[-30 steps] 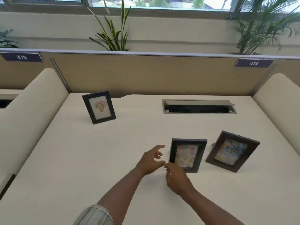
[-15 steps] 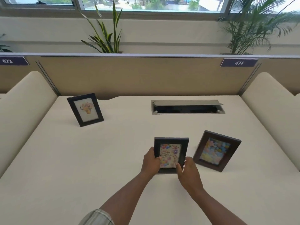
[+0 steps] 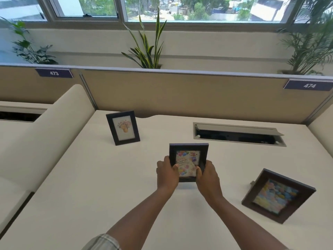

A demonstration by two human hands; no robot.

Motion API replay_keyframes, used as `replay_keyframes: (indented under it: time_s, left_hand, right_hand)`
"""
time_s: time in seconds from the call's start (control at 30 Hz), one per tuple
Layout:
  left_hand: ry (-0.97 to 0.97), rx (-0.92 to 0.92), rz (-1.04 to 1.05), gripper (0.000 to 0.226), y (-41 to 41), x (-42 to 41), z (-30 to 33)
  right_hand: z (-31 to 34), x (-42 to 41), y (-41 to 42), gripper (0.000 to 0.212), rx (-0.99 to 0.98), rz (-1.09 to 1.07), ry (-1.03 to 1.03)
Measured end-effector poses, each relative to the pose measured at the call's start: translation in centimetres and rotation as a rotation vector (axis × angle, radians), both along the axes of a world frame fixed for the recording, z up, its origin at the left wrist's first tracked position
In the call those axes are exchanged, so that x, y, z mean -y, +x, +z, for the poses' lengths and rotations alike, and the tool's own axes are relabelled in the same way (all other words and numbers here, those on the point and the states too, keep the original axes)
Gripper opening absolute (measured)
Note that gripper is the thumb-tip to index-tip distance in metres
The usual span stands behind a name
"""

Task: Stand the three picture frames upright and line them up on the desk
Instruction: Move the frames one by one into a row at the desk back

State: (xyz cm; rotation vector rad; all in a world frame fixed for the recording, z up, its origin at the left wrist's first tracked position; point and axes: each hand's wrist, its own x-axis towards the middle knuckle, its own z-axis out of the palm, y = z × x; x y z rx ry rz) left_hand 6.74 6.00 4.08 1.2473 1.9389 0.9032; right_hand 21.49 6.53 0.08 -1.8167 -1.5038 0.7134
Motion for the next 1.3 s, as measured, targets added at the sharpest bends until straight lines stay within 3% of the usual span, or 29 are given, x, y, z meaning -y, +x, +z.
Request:
replay_keyframes:
  time_s: [0.23, 0.43, 0.6, 0.83, 1.1, 1.3]
  left_hand:
    - [0.029, 0.160, 0.272, 0.040, -3.9, -5.6, 2.0]
    - [0.109, 0.068, 0.185, 0.048, -7.6, -9.9, 0.6]
    - [0.049, 0.080, 0.214, 0.066, -10.3, -14.6, -0.4]
    - [0.026, 0.055, 0.177, 0.074, -12.8, -19.0, -2.5]
    - [-0.012, 0.096, 0.206, 0.087, -12.9, -19.4, -4.4]
    - [-0.137, 0.104, 0.195, 0.090, -12.3, -17.5, -5.8]
  right_hand:
    - [1.6, -8.1, -5.8, 0.024, 0.090, 0.069, 0.090]
    - [1.4, -14.0, -9.8, 0.037, 0.024, 0.131, 0.056]
    - [1.1, -18.2, -12.3, 0.048, 0.106, 0.249, 0.022]
    - [-1.1, -22.3, -14.1, 0.063, 0.075, 0.370, -0.052]
    - [-3.2, -24.1, -14.6, 0.082, 0.135, 0.397, -0.157]
    - [-4.4, -22.8, -14.4, 0.079, 0.140, 0.391, -0.255]
